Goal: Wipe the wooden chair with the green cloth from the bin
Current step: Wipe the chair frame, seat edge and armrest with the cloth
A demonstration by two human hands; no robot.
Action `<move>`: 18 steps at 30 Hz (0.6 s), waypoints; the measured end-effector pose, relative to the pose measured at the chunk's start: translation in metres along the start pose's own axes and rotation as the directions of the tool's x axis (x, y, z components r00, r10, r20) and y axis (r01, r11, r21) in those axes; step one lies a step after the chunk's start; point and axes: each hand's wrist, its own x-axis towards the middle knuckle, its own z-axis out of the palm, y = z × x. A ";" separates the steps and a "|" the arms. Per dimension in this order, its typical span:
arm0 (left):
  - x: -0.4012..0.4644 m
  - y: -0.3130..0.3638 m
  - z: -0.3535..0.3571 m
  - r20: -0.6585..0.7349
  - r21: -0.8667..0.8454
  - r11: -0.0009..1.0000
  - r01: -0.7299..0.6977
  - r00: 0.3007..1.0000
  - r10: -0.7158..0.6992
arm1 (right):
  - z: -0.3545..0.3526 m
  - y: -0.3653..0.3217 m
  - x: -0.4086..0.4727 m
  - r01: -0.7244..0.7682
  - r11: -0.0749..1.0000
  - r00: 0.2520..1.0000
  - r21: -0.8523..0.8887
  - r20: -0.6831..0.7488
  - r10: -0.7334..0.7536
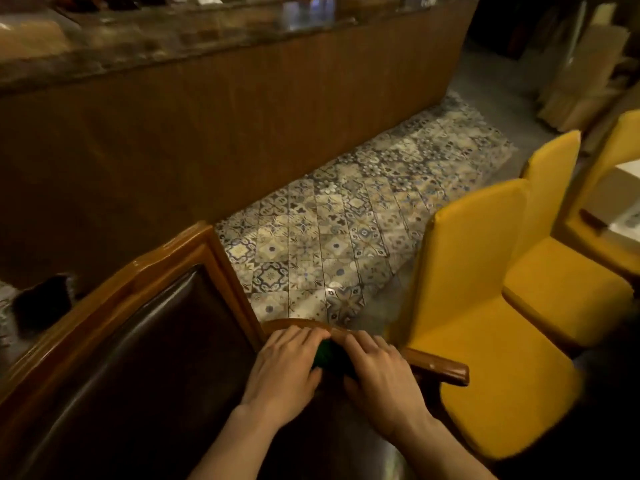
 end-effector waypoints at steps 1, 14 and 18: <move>0.008 -0.013 0.008 0.016 -0.012 1.000 -0.019 1.000 0.019 | 0.011 -0.002 0.008 -0.034 0.999 0.999 -0.002 0.002 0.034; 0.081 -0.121 0.121 0.043 -0.174 0.985 0.005 0.999 0.003 | 0.138 -0.009 0.101 -0.365 0.931 0.921 0.025 -0.138 0.365; 0.089 -0.136 0.152 0.124 -0.113 0.993 0.024 0.992 -0.010 | 0.174 -0.003 0.117 -0.325 0.945 0.941 -0.044 -0.110 0.319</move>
